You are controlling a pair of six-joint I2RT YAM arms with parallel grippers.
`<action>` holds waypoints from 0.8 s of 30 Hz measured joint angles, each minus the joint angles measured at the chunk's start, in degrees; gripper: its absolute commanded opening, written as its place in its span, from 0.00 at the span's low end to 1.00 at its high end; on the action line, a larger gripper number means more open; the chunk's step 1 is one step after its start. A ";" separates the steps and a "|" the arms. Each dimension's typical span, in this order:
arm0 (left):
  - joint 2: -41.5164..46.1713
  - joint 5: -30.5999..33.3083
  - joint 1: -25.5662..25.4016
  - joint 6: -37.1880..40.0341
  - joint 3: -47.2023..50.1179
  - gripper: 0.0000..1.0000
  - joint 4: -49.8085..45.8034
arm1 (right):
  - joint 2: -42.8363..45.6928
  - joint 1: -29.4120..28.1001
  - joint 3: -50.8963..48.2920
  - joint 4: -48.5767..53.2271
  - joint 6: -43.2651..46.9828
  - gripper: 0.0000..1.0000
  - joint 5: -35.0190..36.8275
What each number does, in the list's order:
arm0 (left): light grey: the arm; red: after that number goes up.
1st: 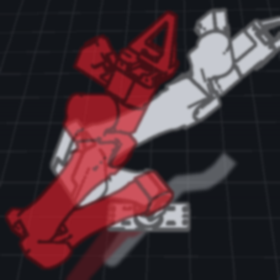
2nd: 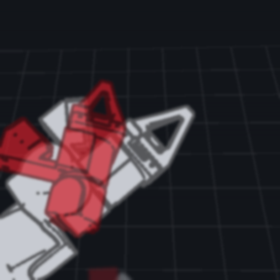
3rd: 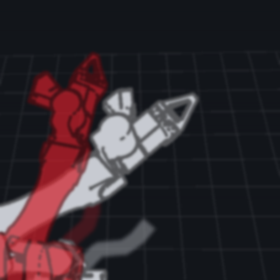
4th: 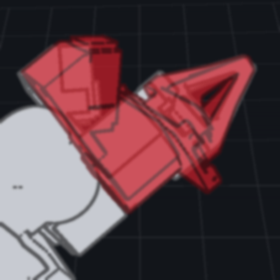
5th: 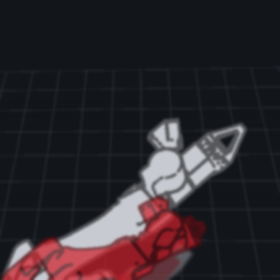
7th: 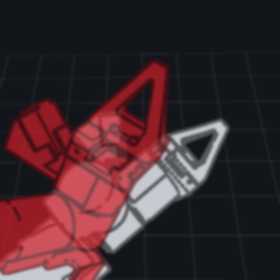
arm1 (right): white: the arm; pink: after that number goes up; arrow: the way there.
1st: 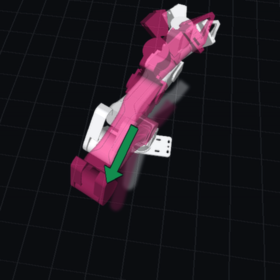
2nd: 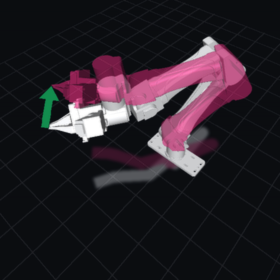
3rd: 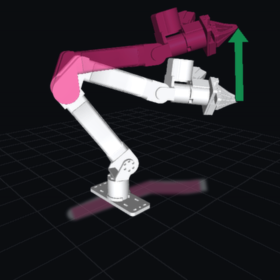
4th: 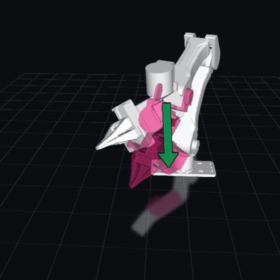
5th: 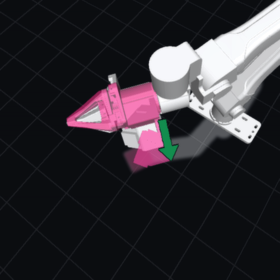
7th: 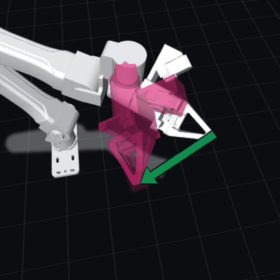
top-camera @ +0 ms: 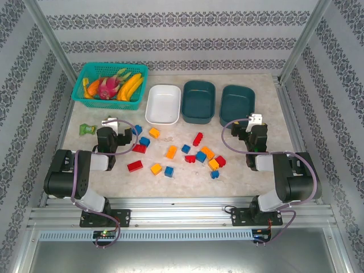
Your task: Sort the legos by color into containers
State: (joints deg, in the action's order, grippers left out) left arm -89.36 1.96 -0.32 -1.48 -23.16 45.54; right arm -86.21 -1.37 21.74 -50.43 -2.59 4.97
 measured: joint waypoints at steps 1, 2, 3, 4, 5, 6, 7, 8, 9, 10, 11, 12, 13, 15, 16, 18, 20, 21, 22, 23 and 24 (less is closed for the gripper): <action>0.00 0.00 0.00 0.00 0.00 1.00 0.00 | 0.00 0.00 0.00 0.02 0.02 0.98 0.00; 0.00 0.02 0.00 0.00 0.00 1.00 0.00 | 0.00 0.00 0.00 0.02 0.02 0.98 0.00; 0.00 0.00 0.02 0.00 0.02 1.00 0.00 | 0.00 0.00 0.00 0.02 0.02 0.98 -0.02; 0.00 0.00 0.00 0.00 0.00 1.00 0.00 | 0.00 0.00 0.00 0.02 0.02 0.98 -0.11; 0.00 0.00 0.00 0.00 0.00 1.00 0.00 | 0.00 0.00 0.00 0.02 0.02 0.98 -0.15; 0.00 0.02 0.00 0.00 0.00 1.00 0.00 | 0.00 0.00 0.00 0.02 0.02 0.98 -0.15; 0.00 0.00 0.02 0.00 0.00 1.00 0.00 | 0.00 0.00 0.00 0.02 0.02 0.98 -0.15; 0.00 0.00 0.02 0.00 0.00 1.00 0.00 | 0.00 0.00 0.00 0.02 0.02 0.98 -0.15; 0.00 0.00 0.00 0.00 0.00 1.00 0.00 | 0.00 0.00 0.00 0.02 0.02 0.98 -0.15; 0.00 0.02 0.00 0.00 0.00 1.00 0.00 | 0.00 0.00 0.00 0.02 0.02 0.98 -0.15; 0.00 0.00 0.02 0.00 0.00 1.00 0.00 | 0.00 0.00 0.00 0.02 0.02 0.98 -0.15; 0.00 0.00 0.00 0.00 0.00 1.00 0.00 | 0.00 0.00 0.00 0.02 0.02 0.98 -0.15; 0.00 0.00 0.00 0.00 0.00 1.00 0.00 | 0.00 0.00 0.00 0.02 0.00 0.98 -0.15; 0.00 0.00 0.00 0.00 0.00 1.00 0.00 | 0.00 0.00 0.00 0.02 0.02 0.98 -0.15; 0.00 0.00 0.02 0.00 0.00 1.00 0.00 | 0.00 0.00 0.00 0.02 0.02 0.98 -0.15; 0.00 0.00 0.02 0.00 0.00 1.00 0.00 | 0.00 0.00 0.00 0.00 0.02 0.98 -0.17; 0.02 -0.15 0.02 0.00 -0.02 1.00 -0.13 | 0.00 0.00 0.00 0.02 0.02 0.98 -0.15; 0.24 -0.39 0.00 0.04 -0.24 1.00 -0.90 | 0.00 0.00 0.00 0.02 0.02 0.98 -0.17; 0.74 -0.66 0.00 0.07 -0.76 1.00 -2.54 | 0.00 0.00 0.00 0.00 0.02 0.98 -0.20; 1.44 -0.72 -0.09 0.20 -1.27 1.00 -3.82 | 0.04 0.00 0.00 0.00 0.02 0.98 -0.24; 2.49 -0.68 -0.20 0.28 -1.70 1.00 -4.96 | 0.28 0.00 0.00 0.22 0.02 0.98 -0.26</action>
State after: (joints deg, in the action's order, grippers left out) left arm -86.87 1.28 -0.51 -1.19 -24.86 40.58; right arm -85.93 -1.37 21.74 -50.22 -2.57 4.71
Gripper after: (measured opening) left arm 0.997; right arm 0.977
